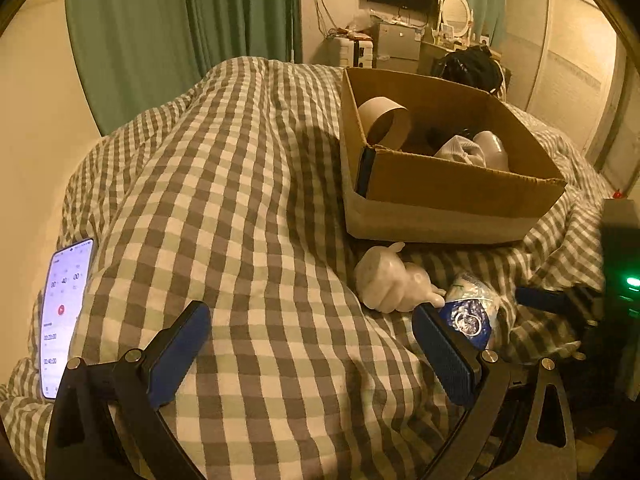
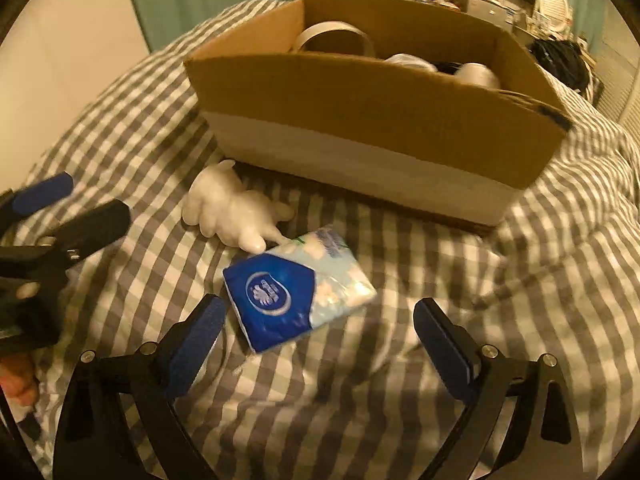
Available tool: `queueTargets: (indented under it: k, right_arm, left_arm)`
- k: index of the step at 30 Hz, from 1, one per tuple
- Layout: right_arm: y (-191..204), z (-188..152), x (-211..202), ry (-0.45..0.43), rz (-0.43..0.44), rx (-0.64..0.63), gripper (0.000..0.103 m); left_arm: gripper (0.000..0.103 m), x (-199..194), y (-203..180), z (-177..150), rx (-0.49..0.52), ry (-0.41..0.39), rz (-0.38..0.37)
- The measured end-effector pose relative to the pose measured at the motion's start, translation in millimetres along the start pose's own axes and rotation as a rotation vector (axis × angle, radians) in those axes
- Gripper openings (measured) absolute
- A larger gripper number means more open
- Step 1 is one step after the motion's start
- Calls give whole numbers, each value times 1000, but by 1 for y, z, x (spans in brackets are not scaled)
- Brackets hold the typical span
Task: Organize objects
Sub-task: 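Grasp the blue tissue pack with the right gripper while the left gripper grasps the white plush toy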
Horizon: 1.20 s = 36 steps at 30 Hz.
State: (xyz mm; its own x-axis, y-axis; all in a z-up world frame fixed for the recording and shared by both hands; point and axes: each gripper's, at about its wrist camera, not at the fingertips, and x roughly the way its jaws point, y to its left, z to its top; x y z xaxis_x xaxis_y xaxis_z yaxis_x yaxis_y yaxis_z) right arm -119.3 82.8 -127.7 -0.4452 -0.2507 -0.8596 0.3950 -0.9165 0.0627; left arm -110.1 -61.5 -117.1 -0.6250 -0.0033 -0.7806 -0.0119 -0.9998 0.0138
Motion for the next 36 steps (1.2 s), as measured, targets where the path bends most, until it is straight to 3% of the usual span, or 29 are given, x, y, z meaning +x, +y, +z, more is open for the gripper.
queueTargets:
  k: [3,4,7,10,15,19,22,26,28,30,34,36]
  right_arm:
    - [4,9,17,35,6,-20,95]
    - [4,10,22,44,21,-22,85]
    - [-1,7,31,79,73,-5,84]
    - [-12,2,18,36,103,44,84]
    - [-32,-7,-34,-107,-11,120,84]
    - [-50,-12,-58,-149,-86,155,83]
    - [-58,-12,-65,-179,-70,186,84]
    - [-64,-18,-62,-170,-17,230,84]
    - [-64,-18,-60,-171,-15,229,84]
    - [-63,-19,-60,-172,-9,224,84]
    - [-63,-20,-57,-166,-4,224,84]
    - [-63,-21,-58,-167,-1,224,84]
  left_arm:
    - [103,4,1,0,-5,17,19]
    - [103,6,2,1,-11,23,16]
    - [103,8,3,3,-30,33,11]
    - [103,10,2,5,-31,39,22]
    - [103,21,-14,8,-17,67,61]
    - [103,35,-42,14,13,77,13]
    - [103,54,-61,17,38,109,-21]
    - [102,78,-72,16,72,135,-1]
    - [96,85,-76,15,94,133,0]
    - [74,89,-80,15,115,139,-9]
    - [64,91,-81,13,132,129,3]
    - [64,88,-78,13,122,133,-11]
